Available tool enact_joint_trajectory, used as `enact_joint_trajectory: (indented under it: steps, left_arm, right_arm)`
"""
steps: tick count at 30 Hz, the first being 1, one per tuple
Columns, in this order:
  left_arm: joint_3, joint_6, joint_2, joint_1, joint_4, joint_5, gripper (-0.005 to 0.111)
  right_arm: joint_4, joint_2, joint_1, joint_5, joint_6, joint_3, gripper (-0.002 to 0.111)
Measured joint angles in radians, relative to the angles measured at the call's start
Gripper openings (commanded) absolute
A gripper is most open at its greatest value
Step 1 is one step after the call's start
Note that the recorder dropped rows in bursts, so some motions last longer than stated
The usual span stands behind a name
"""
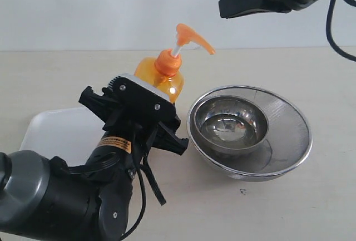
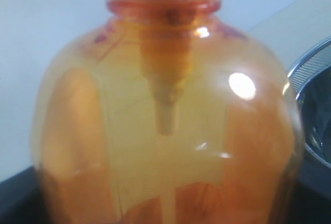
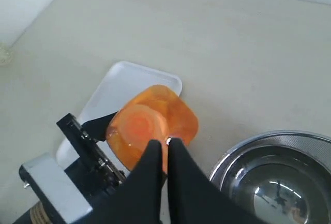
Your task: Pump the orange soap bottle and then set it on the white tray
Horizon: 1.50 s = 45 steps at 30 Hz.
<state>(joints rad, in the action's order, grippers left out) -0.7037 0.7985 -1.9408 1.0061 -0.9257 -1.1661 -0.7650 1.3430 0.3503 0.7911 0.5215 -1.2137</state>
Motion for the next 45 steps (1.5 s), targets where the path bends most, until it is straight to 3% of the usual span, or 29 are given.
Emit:
enact_joint_trajectory:
  steps: [27,45]
  left_arm:
    - [-0.045,0.002,0.0,0.0,0.033,0.062,0.005]
    - [-0.045,0.002,0.0,0.0,0.038,0.064,0.005]
  right_arm:
    - [-0.174,0.077,0.0,-0.024,0.213,0.0,0.0]
    - [-0.215,0.131,0.0,0.001,0.238,-0.007,0.0]
